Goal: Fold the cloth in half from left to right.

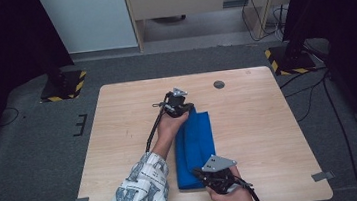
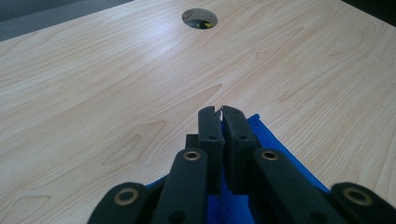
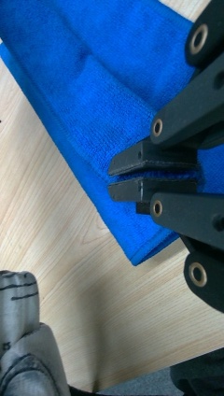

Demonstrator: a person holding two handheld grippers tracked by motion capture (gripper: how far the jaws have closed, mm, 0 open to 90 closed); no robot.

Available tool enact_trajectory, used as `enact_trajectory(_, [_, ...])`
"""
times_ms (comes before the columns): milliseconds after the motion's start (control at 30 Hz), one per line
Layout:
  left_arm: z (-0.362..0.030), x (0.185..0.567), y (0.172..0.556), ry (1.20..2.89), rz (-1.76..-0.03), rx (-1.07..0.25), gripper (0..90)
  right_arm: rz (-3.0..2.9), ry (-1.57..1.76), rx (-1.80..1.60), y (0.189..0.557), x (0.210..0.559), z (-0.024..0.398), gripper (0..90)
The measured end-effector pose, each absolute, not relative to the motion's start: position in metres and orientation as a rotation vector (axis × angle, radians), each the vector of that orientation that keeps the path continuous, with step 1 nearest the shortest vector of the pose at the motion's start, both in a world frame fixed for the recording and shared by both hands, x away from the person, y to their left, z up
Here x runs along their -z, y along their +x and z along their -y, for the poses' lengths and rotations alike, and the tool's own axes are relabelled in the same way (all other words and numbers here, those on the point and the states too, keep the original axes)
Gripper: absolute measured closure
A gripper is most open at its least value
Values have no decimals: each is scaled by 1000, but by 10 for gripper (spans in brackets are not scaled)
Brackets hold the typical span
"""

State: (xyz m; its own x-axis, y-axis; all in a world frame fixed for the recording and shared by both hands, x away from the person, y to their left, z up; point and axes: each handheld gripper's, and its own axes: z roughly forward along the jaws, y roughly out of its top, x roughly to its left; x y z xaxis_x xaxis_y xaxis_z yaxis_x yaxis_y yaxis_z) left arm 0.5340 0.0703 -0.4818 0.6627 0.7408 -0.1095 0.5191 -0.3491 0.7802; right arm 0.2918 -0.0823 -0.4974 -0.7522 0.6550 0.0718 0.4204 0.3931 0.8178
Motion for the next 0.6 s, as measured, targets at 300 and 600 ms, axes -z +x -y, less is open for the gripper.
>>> enact_trajectory(300, [-67,483,533,2028,-970,-323,869,-2399,933,-1301,288,496,80,863])
enact_trajectory(600, [-64,488,533,2052,-979,-306,869,-2411,962,-1285,290,503,83,861])
